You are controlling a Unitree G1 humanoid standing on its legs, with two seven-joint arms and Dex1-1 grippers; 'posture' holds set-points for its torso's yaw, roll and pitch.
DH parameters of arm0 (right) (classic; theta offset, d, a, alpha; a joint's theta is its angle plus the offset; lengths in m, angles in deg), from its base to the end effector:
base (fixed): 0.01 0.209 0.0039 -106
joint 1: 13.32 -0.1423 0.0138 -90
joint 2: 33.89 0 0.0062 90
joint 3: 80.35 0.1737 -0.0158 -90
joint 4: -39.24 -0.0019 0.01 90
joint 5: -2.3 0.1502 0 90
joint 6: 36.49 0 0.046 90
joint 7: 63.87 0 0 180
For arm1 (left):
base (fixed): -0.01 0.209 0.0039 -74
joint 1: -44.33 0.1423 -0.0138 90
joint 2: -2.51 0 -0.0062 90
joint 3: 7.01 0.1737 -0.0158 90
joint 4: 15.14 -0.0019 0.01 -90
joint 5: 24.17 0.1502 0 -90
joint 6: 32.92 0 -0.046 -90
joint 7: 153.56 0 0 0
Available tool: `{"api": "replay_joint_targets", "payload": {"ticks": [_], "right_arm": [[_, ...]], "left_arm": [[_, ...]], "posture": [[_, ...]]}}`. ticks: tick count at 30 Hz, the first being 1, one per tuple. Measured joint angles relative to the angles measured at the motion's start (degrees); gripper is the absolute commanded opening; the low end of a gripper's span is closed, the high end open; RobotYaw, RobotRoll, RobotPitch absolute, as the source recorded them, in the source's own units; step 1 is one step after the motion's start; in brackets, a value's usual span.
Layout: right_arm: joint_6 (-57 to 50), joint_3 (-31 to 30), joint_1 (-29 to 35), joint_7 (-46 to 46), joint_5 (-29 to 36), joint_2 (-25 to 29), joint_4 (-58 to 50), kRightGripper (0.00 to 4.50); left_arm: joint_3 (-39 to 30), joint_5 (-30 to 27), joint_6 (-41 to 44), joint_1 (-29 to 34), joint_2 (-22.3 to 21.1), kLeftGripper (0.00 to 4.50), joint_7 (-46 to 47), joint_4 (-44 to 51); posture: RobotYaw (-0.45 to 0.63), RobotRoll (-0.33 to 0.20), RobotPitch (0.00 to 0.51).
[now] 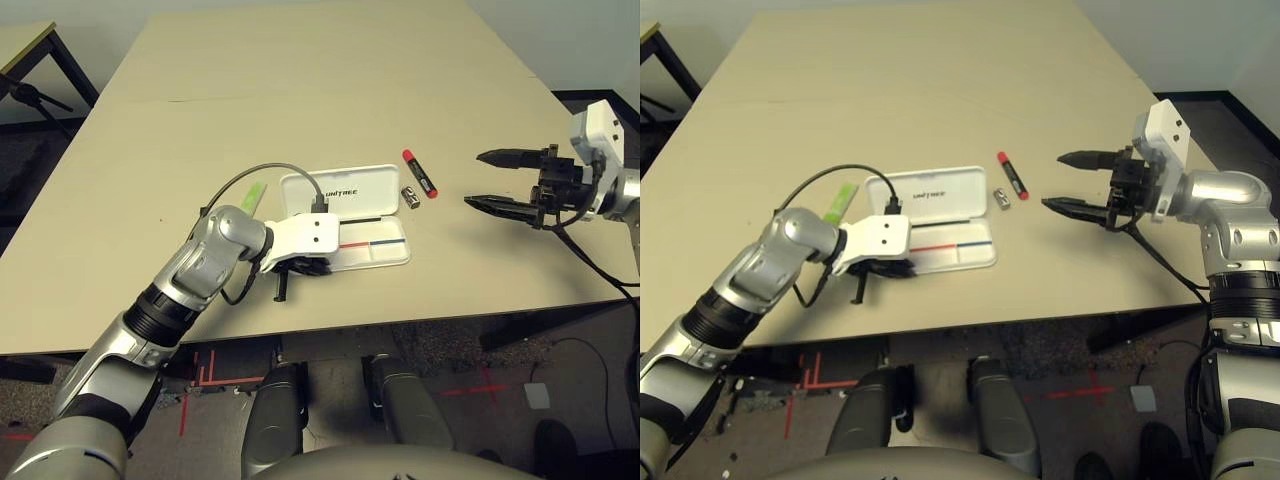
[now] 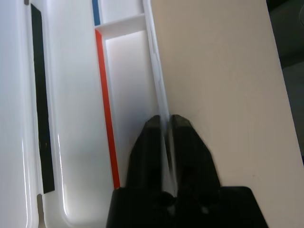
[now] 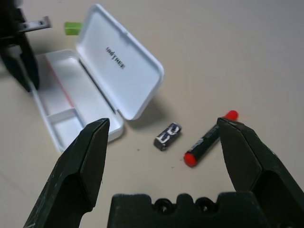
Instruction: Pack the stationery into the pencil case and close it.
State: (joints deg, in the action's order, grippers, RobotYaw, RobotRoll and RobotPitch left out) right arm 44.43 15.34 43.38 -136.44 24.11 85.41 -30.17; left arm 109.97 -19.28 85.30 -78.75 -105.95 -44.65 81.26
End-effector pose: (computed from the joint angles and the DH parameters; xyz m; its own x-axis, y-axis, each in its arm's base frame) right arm 0.2892 -0.3020 0.2080 0.5377 0.8216 -0.1896 -0.8324 0.4814 -0.2746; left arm 0.2788 0.1365 0.1672 0.1489 -0.6860 -0.7122 0.9706 -0.0364 0.2379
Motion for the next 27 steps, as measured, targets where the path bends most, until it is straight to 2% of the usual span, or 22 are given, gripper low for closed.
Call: {"api": "replay_joint_targets", "payload": {"ticks": [7, 8, 9, 21, 27], "right_arm": [[-2.66, 0.09, 0.04, 2.42, 0.25, -0.32, -0.49, 4.50], [-3.49, 0.18, 0.06, 2.67, 0.48, -0.32, -0.75, 4.50], [-4.51, 0.27, 0.08, 3.14, 0.82, -0.33, -1.12, 4.50], [-18.05, 1.84, -0.11, 15.72, 0.89, -1.24, -5.93, 4.50], [-25.65, -0.41, -5.62, 23.94, -3.57, -1.47, -4.76, 4.50]], "left_arm": [[0.54, -0.17, -1.18, -0.01, -0.18, 3.97, -0.06, -0.10], [0.54, -0.38, -1.23, 0.00, -0.31, 4.30, -0.29, -0.09], [0.53, -0.60, -1.11, 0.00, -0.37, 4.45, -0.59, -0.08], [-2.65, -7.21, 8.30, -0.50, -0.54, 4.45, -0.80, 5.48], [-6.59, -11.86, 13.71, -2.59, -2.07, 4.45, -0.36, 9.12]], "posture": [[-0.13, 0.000, 0.132], [-0.13, 0.000, 0.132], [-0.13, 0.000, 0.134], [-0.11, 0.000, 0.140], [-0.09, 0.000, 0.139]]}}
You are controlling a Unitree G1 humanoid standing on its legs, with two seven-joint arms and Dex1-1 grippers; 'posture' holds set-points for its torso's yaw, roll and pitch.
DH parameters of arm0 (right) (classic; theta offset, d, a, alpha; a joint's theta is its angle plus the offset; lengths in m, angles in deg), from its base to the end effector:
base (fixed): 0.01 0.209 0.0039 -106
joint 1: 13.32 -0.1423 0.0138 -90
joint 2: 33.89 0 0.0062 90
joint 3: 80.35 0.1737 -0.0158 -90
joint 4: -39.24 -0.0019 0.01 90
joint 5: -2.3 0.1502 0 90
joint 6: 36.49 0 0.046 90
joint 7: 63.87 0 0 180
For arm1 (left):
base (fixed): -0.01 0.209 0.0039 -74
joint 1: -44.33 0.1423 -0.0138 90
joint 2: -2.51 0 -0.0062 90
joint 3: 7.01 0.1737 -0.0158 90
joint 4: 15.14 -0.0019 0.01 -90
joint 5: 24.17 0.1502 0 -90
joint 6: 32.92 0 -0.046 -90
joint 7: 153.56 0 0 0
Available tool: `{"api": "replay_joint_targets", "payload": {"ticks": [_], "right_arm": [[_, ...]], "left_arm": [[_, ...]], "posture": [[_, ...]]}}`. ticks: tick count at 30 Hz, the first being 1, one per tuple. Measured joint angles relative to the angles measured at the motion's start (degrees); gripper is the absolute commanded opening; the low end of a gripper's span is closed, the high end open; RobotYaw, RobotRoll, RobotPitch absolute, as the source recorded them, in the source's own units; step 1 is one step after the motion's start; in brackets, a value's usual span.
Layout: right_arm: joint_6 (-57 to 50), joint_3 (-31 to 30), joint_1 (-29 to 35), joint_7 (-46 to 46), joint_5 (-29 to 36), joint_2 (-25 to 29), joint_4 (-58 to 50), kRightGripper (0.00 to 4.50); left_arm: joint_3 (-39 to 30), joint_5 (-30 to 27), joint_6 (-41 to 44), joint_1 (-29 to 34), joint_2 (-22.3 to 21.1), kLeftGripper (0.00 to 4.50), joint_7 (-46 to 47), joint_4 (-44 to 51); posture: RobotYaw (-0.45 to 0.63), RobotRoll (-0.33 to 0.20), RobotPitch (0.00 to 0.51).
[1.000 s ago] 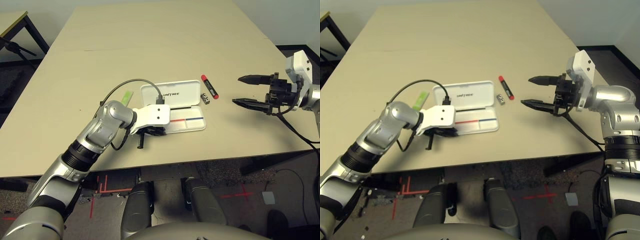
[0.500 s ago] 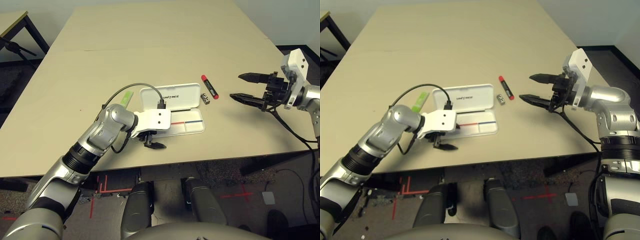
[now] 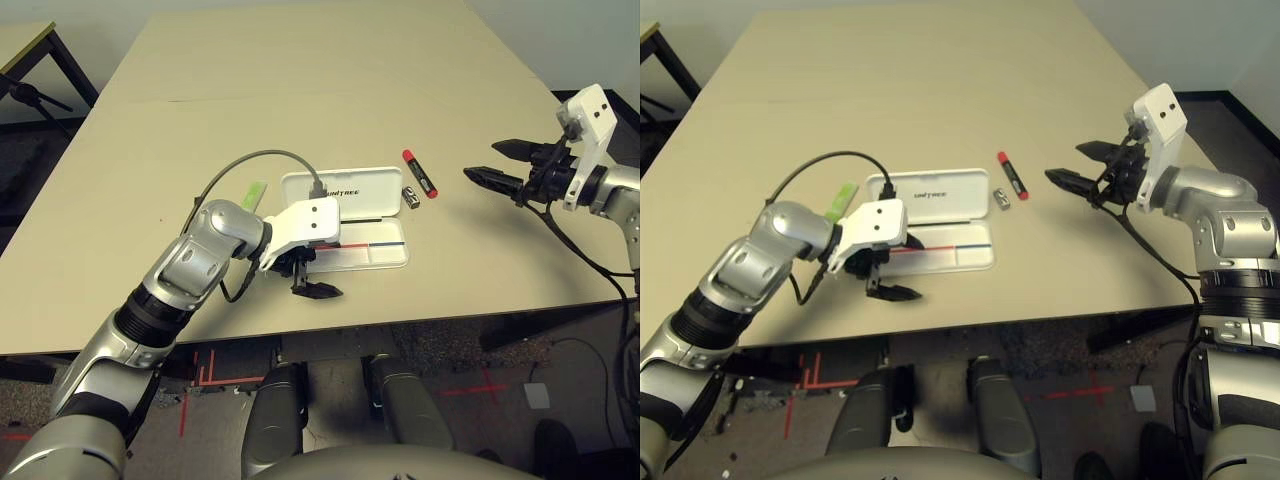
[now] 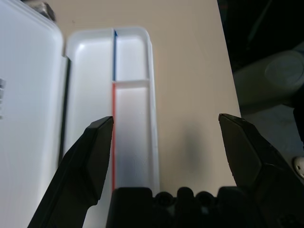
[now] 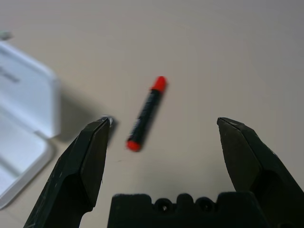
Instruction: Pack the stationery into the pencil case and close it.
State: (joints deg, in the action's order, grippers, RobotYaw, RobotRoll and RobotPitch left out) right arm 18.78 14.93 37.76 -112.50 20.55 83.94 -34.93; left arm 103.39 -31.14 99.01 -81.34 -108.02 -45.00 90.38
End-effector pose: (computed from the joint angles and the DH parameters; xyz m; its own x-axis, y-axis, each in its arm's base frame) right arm 0.2967 -0.2852 0.2232 0.8155 0.5144 -0.2652 -0.5604 0.8164 -0.1398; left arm 0.2699 0.1437 0.2052 0.1388 -0.7854 -0.6032 0.9846 0.0440 0.1693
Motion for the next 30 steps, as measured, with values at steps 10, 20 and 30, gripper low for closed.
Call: {"api": "replay_joint_targets", "payload": {"ticks": [10, 20, 30], "right_arm": [[-9.52, -4.62, -9.54, 5.71, -4.94, -5.23, 12.52, 4.50], [-5.31, -4.98, -18.17, 13.12, -9.89, -15.13, 30.53, 4.50], [-0.87, -5.29, -21.22, 15.84, -13.04, -18.46, 38.95, 4.50]], "left_arm": [[-2.86, -3.11, -1.68, 0.84, -4.78, 4.45, 0.30, -0.67], [-9.24, -9.40, -0.98, 1.62, -9.58, 4.45, -0.19, -0.63], [-10.98, -13.60, 1.26, 5.00, -10.25, 4.45, 1.87, 3.80]], "posture": [[-0.05, 0.000, 0.138], [0.00, 0.000, 0.136], [0.03, 0.000, 0.174]]}}
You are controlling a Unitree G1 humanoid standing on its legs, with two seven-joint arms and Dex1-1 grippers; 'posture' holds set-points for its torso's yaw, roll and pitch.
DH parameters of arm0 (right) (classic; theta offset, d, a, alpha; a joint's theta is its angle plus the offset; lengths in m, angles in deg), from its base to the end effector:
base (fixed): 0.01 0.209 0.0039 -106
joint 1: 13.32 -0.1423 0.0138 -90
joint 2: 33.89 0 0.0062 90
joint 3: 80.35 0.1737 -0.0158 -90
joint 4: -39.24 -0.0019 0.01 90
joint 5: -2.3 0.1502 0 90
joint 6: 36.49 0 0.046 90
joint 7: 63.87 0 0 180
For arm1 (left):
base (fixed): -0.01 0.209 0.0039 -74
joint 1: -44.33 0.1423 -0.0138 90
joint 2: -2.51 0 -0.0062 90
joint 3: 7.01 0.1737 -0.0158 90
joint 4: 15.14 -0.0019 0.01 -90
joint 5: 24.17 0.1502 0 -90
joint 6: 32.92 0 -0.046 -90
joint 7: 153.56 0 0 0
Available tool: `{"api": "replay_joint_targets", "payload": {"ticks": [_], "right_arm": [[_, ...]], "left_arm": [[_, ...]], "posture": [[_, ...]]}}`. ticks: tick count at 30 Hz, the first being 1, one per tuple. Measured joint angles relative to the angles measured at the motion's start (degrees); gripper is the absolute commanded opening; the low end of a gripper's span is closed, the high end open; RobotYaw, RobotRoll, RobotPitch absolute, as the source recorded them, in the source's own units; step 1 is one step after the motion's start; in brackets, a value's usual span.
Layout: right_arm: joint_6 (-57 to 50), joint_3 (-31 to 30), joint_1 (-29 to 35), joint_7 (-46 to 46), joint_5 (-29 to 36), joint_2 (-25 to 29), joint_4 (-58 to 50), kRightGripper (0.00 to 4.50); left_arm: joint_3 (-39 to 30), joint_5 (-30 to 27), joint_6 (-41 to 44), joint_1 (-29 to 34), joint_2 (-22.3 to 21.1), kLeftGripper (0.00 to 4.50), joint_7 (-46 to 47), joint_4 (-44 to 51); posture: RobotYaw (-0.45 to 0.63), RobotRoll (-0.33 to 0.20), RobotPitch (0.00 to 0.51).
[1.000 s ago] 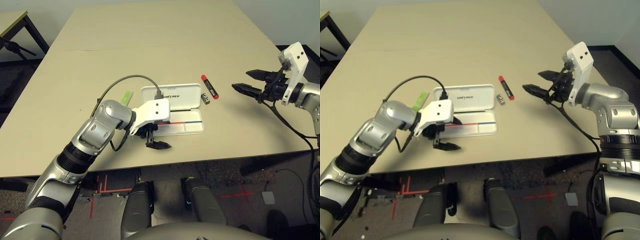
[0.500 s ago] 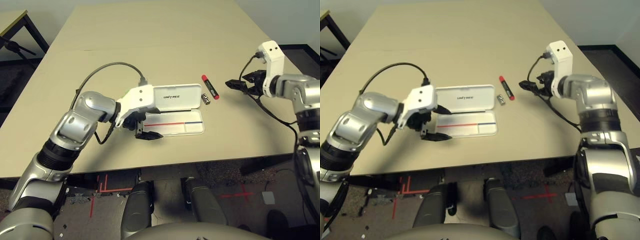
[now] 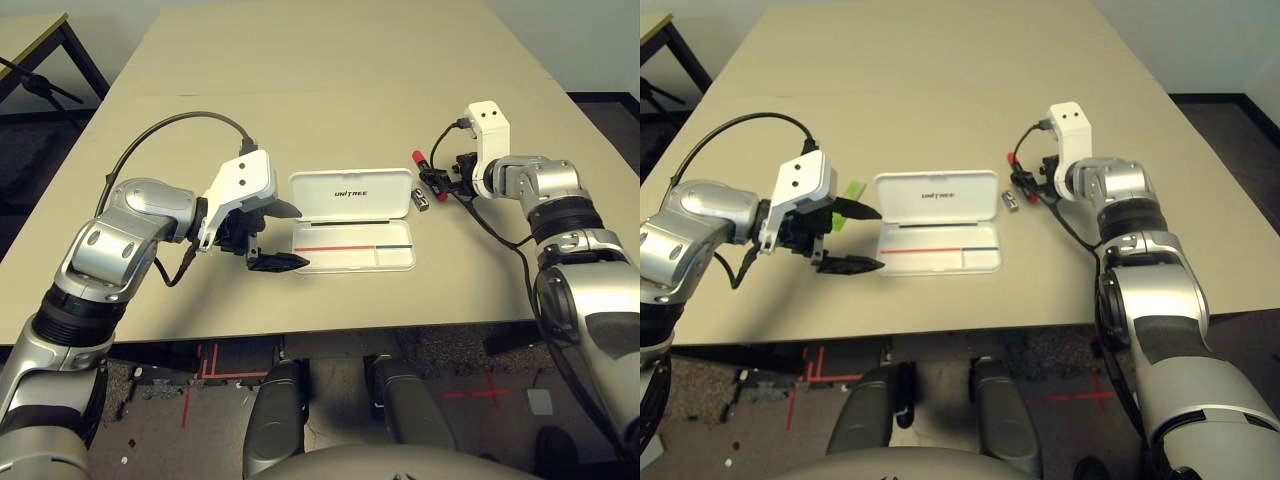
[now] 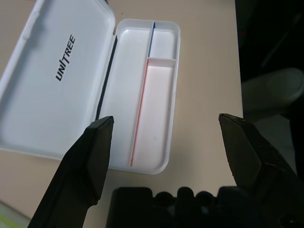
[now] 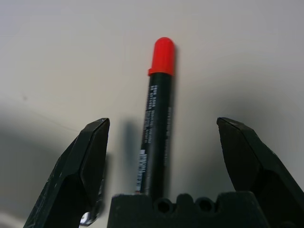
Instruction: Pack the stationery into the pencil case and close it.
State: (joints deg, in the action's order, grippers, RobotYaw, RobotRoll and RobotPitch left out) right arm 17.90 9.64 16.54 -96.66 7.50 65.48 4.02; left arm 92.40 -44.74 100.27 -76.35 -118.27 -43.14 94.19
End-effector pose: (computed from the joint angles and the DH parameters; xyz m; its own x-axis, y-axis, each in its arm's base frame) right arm 0.3598 -0.2230 0.1732 0.7943 0.3125 -0.5209 -0.3541 0.9350 0.0209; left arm 0.2565 0.1913 0.2248 0.2144 -0.8261 -0.5211 0.9760 0.1607 0.1468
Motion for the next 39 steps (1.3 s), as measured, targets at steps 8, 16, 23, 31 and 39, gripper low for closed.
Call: {"api": "replay_joint_targets", "payload": {"ticks": [8, 16, 23, 31, 39], "right_arm": [[0.88, 0.05, -0.11, 0.49, -1.49, -0.73, 1.84, 4.32], [0.96, 0.99, -0.18, 1.86, -2.13, -1.04, 2.22, 1.58], [0.47, 0.87, -0.25, 0.69, -2.13, -0.52, 1.38, 0.53], [-5.09, -1.38, 3.59, -9.31, -2.08, 6.73, -9.31, 0.53], [-6.13, -1.46, 15.07, -23.75, 2.83, 17.82, -29.15, 0.53]], "left_arm": [[-0.02, -2.23, 1.22, 0.24, -0.48, 4.49, 1.73, 0.68], [-0.02, -3.24, 2.03, -0.14, -0.50, 4.50, 2.86, 0.66], [-0.02, -3.94, 2.39, -0.31, -0.71, 4.50, 3.34, 0.65], [0.01, -3.90, 1.37, -0.66, -0.78, 4.50, 3.71, -0.06], [-0.37, -3.23, -2.98, -0.96, -1.30, 4.50, 3.77, -5.17]], "posture": [[0.03, 0.000, 0.192], [0.03, 0.000, 0.197], [0.02, 0.000, 0.198], [0.01, 0.000, 0.194], [-0.02, 0.000, 0.183]]}}
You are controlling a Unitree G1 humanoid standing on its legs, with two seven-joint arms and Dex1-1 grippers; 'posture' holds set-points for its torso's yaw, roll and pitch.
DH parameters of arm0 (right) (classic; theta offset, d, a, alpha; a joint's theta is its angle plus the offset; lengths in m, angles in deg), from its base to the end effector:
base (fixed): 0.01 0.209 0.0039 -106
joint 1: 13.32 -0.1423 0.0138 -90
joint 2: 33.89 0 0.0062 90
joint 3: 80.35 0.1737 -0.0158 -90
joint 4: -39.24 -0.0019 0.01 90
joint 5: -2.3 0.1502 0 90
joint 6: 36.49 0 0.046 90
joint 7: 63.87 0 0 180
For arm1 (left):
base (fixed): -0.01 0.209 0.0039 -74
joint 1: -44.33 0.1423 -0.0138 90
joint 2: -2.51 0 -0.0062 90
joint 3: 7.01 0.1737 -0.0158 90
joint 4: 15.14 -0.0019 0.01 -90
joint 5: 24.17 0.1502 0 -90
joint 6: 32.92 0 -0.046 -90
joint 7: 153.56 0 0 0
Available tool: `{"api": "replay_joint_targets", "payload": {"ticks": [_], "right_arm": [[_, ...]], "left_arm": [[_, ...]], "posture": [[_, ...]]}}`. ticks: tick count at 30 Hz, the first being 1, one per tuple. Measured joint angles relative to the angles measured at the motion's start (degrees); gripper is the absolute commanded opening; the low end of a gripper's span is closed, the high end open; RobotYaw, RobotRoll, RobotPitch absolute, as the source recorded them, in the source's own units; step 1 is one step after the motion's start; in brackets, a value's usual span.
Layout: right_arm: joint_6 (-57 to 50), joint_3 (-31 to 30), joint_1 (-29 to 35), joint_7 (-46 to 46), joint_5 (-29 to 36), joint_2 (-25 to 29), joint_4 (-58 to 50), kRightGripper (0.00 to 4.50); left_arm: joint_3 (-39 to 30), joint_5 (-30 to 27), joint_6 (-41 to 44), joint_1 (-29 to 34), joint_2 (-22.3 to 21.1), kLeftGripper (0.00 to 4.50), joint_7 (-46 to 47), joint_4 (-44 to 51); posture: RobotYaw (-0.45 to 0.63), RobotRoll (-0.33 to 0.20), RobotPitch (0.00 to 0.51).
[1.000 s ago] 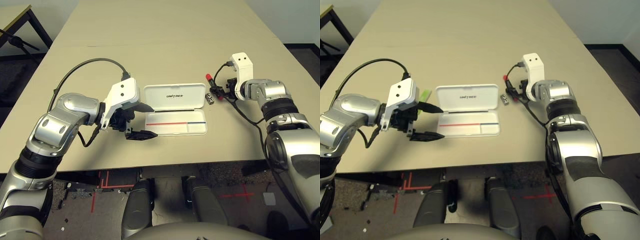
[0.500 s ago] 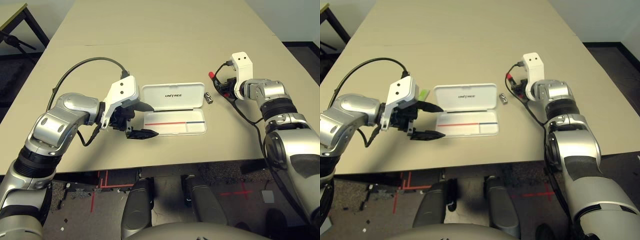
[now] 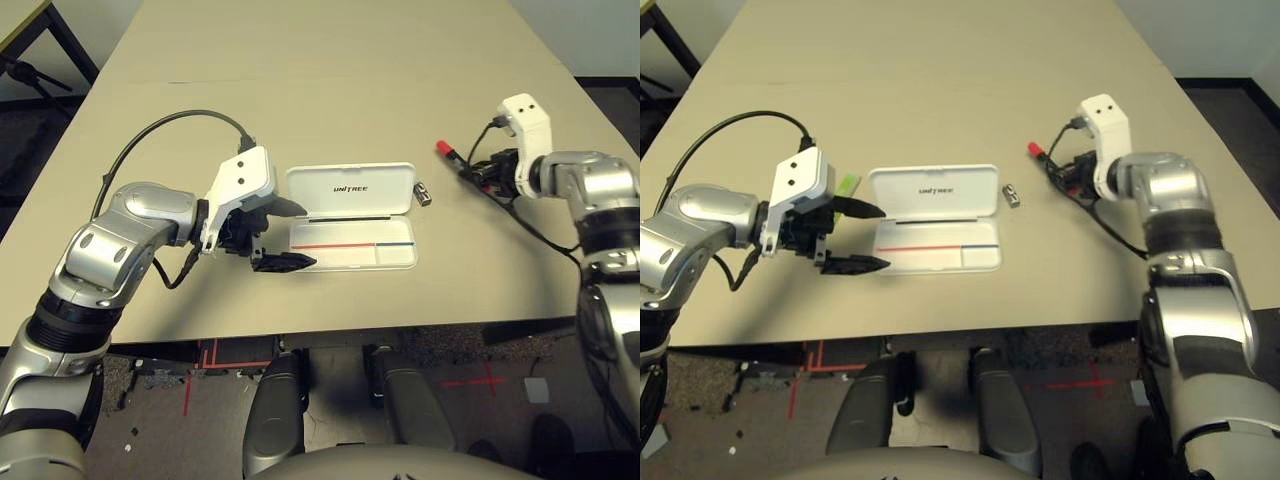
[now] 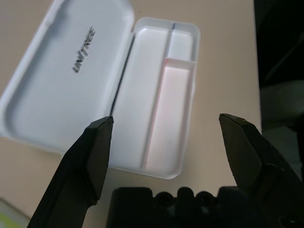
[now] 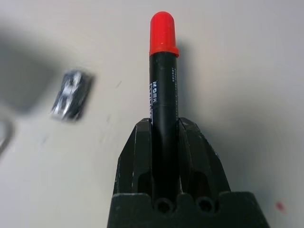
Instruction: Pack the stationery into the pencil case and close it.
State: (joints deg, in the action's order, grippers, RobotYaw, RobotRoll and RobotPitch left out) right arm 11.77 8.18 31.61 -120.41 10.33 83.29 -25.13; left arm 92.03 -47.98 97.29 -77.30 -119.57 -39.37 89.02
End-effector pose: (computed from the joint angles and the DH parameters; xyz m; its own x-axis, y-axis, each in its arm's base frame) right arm 0.3127 -0.2845 0.2121 0.7086 0.4792 -0.5179 -0.5900 0.8050 -0.0624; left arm 0.2649 0.2029 0.2240 0.2856 -0.8296 -0.4799 0.9583 0.2407 0.1541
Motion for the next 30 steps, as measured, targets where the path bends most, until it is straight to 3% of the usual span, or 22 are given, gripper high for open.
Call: {"api": "replay_joint_targets", "payload": {"ticks": [9, 16, 24, 30], "right_arm": [[1.05, -0.54, 5.11, -13.62, 3.99, 10.71, -12.87, 0.53], [4.70, -2.97, 7.00, -23.78, 5.24, 15.05, -16.67, 0.53], [13.53, -9.17, 4.85, -28.62, 3.45, 13.12, -20.01, 0.53], [19.09, -14.12, 0.88, -27.68, -0.17, 5.54, -18.98, 0.53]], "left_arm": [[0.00, 0.83, -4.24, -0.65, -0.74, 4.50, -1.30, -4.51], [-0.21, 1.20, -5.74, -0.50, -2.11, 4.50, -2.14, -6.07], [-2.05, 0.96, -5.64, 1.54, -2.38, 4.50, -2.09, -5.08], [-3.86, 0.91, -4.93, 3.06, -2.86, 4.50, -1.93, -3.79]], "posture": [[-0.04, 0.000, 0.175], [-0.02, 0.000, 0.172], [0.03, 0.000, 0.168], [0.05, 0.000, 0.166]]}}
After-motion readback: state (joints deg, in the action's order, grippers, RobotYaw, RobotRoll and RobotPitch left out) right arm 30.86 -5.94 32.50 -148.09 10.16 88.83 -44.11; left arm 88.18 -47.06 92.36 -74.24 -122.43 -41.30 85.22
